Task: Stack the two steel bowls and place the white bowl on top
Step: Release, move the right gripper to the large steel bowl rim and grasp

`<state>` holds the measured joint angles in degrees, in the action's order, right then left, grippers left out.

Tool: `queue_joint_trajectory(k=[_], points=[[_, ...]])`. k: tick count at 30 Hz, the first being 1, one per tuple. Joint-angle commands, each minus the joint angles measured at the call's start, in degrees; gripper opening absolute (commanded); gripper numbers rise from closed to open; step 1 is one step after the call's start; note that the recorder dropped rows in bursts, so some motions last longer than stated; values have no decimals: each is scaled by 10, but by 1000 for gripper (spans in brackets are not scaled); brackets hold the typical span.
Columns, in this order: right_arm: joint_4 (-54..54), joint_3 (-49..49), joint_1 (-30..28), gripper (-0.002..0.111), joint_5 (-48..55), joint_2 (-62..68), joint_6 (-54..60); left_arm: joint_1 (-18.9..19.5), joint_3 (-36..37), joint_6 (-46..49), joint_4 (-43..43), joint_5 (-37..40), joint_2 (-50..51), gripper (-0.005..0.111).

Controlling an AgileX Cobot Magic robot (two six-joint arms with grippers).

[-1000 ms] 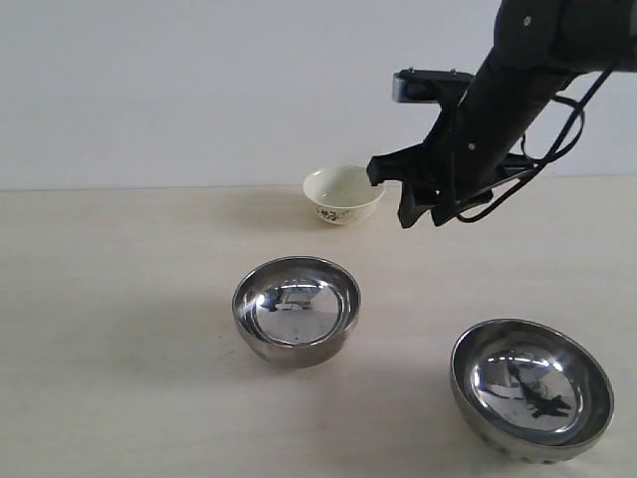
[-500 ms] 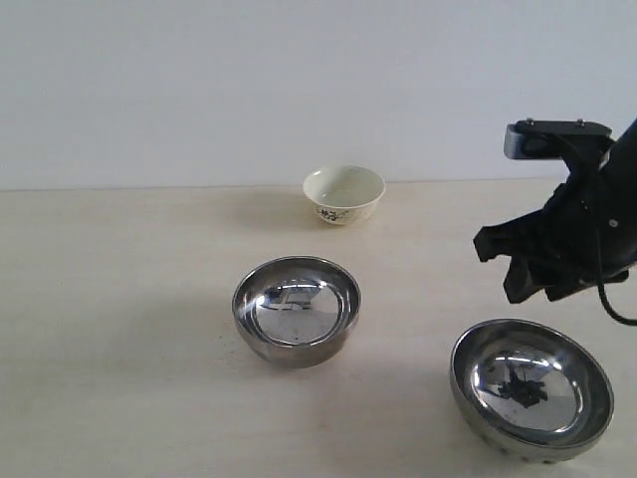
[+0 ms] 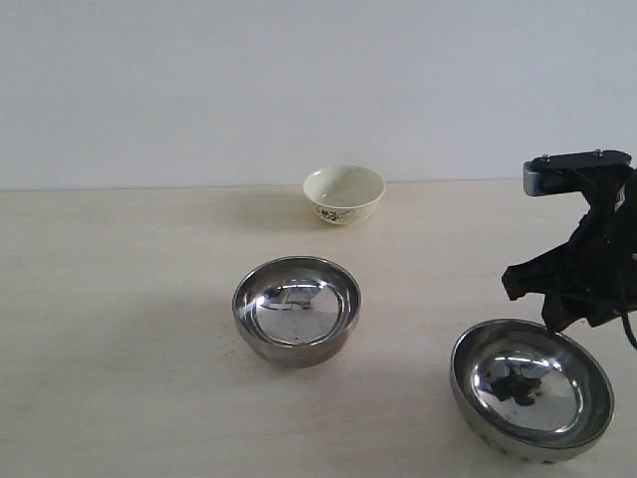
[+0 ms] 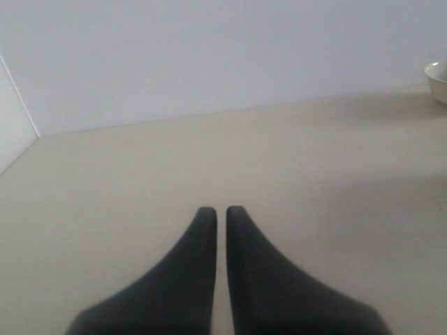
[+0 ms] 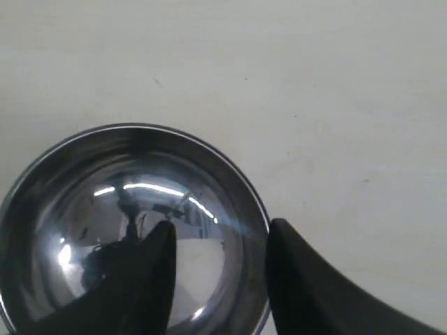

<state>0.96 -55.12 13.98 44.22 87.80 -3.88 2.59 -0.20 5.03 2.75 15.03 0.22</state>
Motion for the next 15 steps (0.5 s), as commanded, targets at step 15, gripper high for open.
queue_joint_trajectory(k=[15], points=[[-107,45,-64,36,-3,-4,76,1,2,-6,-4,-5,-2,4]])
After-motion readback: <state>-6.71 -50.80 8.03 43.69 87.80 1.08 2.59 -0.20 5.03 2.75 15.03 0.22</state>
